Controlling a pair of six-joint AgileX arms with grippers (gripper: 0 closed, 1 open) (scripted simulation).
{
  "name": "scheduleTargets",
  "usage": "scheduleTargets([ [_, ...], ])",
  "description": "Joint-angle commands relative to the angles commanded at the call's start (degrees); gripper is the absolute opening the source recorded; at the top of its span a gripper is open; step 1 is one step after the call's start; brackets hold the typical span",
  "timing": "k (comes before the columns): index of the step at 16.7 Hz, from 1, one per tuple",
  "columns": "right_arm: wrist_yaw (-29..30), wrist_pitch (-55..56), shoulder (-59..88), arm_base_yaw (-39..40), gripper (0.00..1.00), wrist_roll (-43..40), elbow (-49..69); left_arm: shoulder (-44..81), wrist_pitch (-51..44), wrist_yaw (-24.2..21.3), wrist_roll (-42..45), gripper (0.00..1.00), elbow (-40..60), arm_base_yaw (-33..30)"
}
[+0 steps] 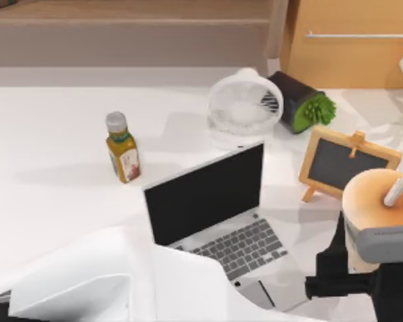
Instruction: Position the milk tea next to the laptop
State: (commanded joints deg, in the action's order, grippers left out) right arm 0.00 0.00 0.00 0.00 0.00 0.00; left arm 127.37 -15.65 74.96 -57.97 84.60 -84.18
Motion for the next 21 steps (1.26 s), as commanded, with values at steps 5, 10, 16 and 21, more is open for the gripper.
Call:
scheduleTargets([
  [5,0.0,0.0,0.0,0.0,1.00,0.0,0.0,0.0,0.0,0.0,0.0,0.23,0.0,0.0],
  [10,0.0,0.0,0.0,0.0,1.00,0.0,0.0,0.0,0.0,0.0,0.0,0.60,0.0,0.0],
  [16,0.0,0.0,0.0,0.0,1.00,0.0,0.0,0.0,0.0,0.0,0.0,1.00,0.0,0.0],
  [21,0.0,0.0,0.0,0.0,1.00,0.0,0.0,0.0,0.0,0.0,0.0,1.00,0.0,0.0],
])
